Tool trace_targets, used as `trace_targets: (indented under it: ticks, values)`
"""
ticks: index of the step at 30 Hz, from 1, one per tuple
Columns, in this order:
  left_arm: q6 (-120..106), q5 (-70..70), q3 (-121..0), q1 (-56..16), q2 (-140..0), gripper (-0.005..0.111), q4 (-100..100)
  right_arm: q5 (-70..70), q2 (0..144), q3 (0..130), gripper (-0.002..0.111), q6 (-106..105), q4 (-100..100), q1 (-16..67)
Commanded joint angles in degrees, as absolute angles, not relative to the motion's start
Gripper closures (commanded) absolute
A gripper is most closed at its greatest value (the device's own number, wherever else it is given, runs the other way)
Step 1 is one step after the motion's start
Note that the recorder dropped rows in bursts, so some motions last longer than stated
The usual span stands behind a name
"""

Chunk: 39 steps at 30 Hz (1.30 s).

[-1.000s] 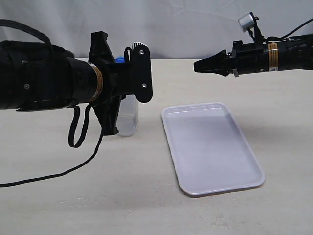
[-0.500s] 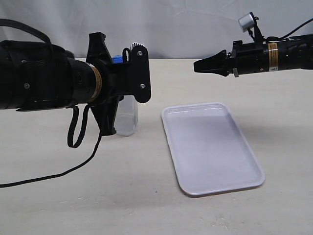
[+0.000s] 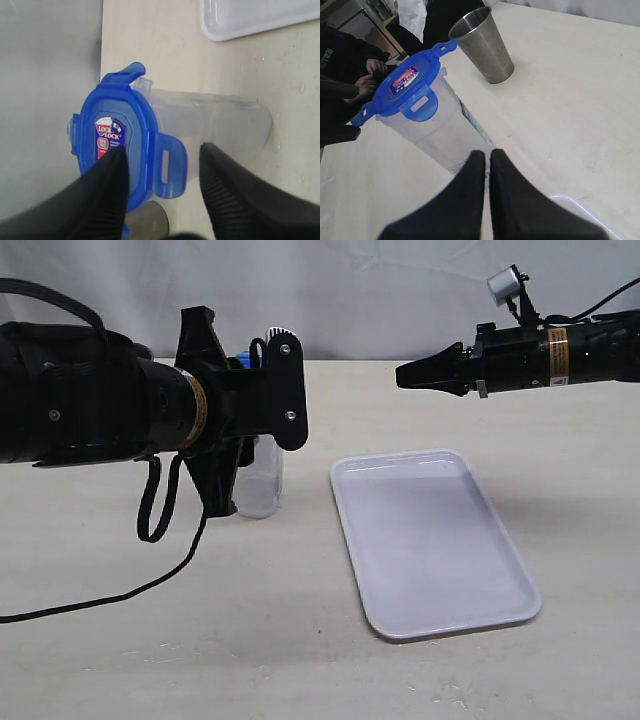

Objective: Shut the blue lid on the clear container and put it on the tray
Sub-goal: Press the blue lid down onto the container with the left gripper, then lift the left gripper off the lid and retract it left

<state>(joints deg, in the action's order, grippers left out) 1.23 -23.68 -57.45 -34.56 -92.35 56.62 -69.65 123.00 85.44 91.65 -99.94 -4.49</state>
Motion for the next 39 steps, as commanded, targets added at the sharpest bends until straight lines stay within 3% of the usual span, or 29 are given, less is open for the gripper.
trace_targets:
  ticks: [1,8,15,17,21,22,31,35,36,39]
  values:
    - [1.7,-23.5,-57.4,-34.6,-91.5,0.056,56.3,-70.0,122.4,85.2,0.104,91.2,-99.9,-4.5]
    - [5.1,-23.2,-57.4,-34.6,-87.9,0.054,56.1,-70.0,122.4,85.2,0.104,91.2,-99.9,-4.5]
    - [6.9,-21.9,-57.4,-34.6,-82.7,0.056,43.0,-70.0,122.4,85.2,0.104,91.2,-99.2,-4.5]
    - [10.4,-22.7,-57.4,-34.5,-81.8,0.066,42.3,-70.0,122.4,85.2,0.104,91.2,-98.8,-4.5]
    - [18.4,-22.0,-57.4,-32.7,-81.6,0.101,42.4,-70.0,122.4,85.2,0.104,91.2,-97.2,-4.5]
    - [20.7,-20.7,-57.4,-31.3,-81.6,0.107,42.4,-70.0,122.4,85.1,0.104,91.2,-96.7,-4.5]
    - [39.1,-7.7,-57.4,-10.1,-79.0,0.107,37.3,-70.0,112.2,70.9,0.104,70.8,-77.8,-4.4]
    - [37.6,0.0,-54.7,-7.4,-79.0,0.107,36.9,-44.4,100.8,58.6,0.104,50.7,-57.5,0.3]
    - [42.0,6.1,-54.8,-2.6,-79.2,0.107,36.1,-35.1,97.4,56.2,0.104,41.8,-48.7,3.5]
    - [58.3,19.3,-55.6,8.2,-79.2,0.107,43.4,-26.4,94.9,55.3,0.104,32.6,-39.5,7.3]
